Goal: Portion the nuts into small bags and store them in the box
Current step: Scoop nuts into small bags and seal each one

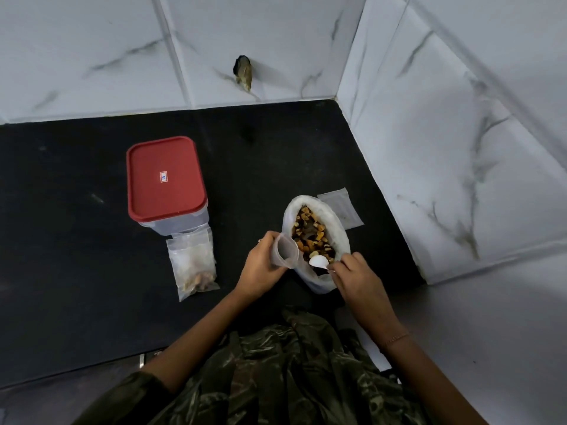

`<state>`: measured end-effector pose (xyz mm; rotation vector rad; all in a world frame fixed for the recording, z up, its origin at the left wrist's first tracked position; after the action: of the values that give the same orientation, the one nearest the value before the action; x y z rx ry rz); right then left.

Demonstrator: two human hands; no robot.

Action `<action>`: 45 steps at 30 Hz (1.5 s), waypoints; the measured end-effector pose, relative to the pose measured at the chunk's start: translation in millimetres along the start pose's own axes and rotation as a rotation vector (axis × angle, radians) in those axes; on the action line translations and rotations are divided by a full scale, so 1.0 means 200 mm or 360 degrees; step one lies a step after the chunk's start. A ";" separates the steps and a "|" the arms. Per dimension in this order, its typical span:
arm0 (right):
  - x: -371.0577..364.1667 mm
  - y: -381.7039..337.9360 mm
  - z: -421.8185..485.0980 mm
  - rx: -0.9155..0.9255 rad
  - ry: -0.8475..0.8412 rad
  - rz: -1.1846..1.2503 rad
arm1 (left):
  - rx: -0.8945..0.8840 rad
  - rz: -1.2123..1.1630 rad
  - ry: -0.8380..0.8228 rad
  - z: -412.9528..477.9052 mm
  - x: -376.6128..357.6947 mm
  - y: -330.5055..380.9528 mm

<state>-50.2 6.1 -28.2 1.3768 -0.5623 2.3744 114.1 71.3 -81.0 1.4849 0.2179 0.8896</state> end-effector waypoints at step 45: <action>-0.23 0.25 0.31 -0.1047 -0.0480 0.0182 | 0.0043 0.0265 0.0167 -0.07 0.01 0.03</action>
<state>-6.9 -72.5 -49.5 1.3970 -1.3841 1.7930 103.7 82.6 -77.2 1.4989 0.1858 1.1037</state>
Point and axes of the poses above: each hand's wrist, its own z-axis towards the middle knuckle, its own x-axis out of the back of the hand, y = z × x, the point moved 8 cm from there along z, towards the middle knuckle, and after that the axes turned 14 degrees about y, right-handed, at the moved point
